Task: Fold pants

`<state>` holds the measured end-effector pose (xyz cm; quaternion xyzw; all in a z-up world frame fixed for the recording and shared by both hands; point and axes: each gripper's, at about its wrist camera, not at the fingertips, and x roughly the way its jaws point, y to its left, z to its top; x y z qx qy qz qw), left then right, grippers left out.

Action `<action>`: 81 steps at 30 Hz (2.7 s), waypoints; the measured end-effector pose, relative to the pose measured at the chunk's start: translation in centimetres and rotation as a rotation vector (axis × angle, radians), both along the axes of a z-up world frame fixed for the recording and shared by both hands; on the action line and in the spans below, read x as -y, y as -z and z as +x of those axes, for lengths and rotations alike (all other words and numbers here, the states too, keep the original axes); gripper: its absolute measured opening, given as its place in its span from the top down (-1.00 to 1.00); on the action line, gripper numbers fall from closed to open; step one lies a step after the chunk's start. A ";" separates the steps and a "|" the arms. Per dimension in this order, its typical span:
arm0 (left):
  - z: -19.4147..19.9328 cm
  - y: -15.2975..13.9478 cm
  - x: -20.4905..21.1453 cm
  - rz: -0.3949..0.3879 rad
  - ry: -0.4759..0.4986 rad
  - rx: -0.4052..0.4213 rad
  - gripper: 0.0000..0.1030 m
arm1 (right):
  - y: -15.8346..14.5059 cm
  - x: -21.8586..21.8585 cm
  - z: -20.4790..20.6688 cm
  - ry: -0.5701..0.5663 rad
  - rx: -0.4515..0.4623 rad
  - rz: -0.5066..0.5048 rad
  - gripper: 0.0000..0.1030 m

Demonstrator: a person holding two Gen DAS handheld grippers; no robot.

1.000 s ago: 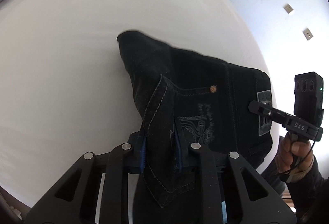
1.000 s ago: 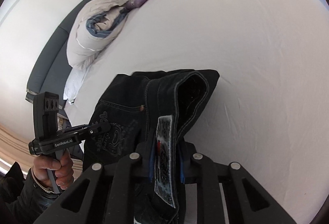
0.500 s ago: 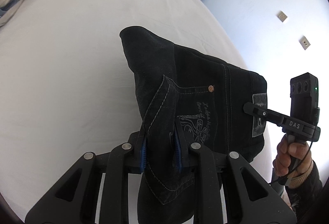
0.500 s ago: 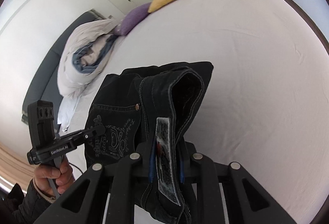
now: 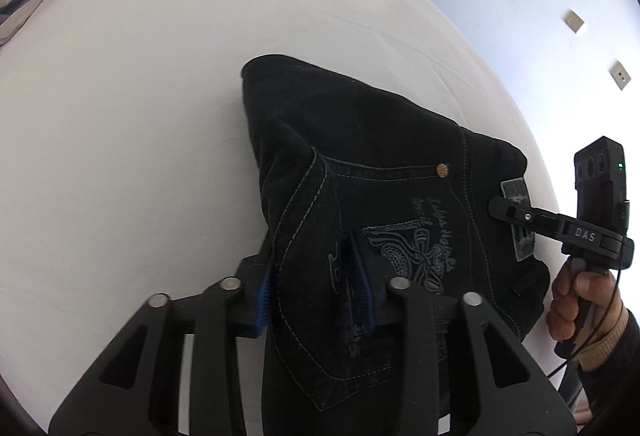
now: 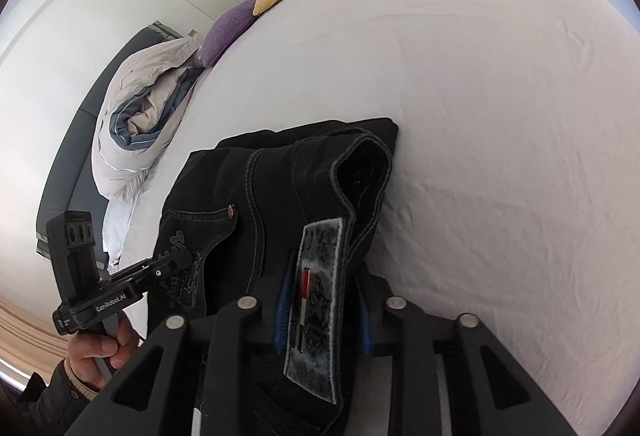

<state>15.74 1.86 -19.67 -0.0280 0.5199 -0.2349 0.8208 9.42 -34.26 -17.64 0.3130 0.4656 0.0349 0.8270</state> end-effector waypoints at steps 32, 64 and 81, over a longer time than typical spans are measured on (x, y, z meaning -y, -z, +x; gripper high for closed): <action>-35.2 -22.4 -5.3 0.172 -0.324 0.798 -1.00 | -19.7 -15.0 -26.6 0.256 0.418 -0.851 -1.00; -33.5 -19.9 -1.5 0.191 -0.253 0.339 -1.00 | -25.7 -17.8 -27.2 0.192 0.256 -0.662 -1.00; -32.9 -18.9 -1.9 0.194 -0.250 0.309 -1.00 | -24.6 -17.3 -26.8 0.181 0.202 -0.640 -1.00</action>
